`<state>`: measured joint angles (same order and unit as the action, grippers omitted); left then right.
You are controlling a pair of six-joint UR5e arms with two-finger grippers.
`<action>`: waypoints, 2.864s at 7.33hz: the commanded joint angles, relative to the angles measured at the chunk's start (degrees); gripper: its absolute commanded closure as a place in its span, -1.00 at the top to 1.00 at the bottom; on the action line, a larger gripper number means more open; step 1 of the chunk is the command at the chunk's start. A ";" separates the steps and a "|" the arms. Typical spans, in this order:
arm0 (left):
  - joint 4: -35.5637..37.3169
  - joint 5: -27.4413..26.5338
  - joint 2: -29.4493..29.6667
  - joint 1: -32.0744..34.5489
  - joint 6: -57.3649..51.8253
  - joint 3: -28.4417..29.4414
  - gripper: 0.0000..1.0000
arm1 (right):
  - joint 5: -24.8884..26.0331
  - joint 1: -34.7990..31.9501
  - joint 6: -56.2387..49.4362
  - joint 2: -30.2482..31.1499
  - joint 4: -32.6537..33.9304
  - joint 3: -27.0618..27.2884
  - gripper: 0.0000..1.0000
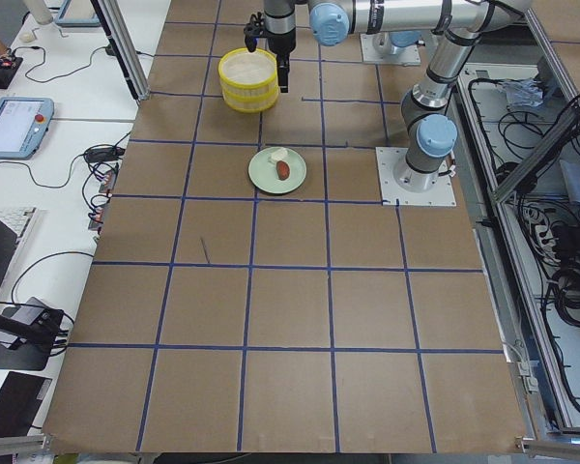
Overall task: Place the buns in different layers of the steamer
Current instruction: 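Lower the left gripper to the white bun while the right moves to the steamer, then grasp the white bun with the left gripper while the right grips the steamer rim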
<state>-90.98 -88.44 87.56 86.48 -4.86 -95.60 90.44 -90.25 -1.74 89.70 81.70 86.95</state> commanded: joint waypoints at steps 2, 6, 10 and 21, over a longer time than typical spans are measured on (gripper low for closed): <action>-0.08 -0.06 -0.02 0.00 -2.07 -0.20 1.00 | 0.18 0.16 -0.37 -0.14 0.48 0.15 1.00; 1.57 -0.68 1.12 -2.63 -4.11 -4.66 1.00 | -0.09 0.42 0.34 -0.14 0.40 -0.37 1.00; 17.99 -0.77 11.81 -2.63 -4.10 -10.83 1.00 | -0.26 -3.24 12.25 -15.99 18.45 -0.11 1.00; 27.61 -4.80 20.02 -2.90 -4.02 -16.89 -0.61 | -1.67 -9.68 18.01 -23.87 35.29 6.57 -0.93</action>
<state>-63.38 -92.11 107.51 83.60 -9.03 -112.05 88.77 -99.93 16.46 65.89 116.36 93.43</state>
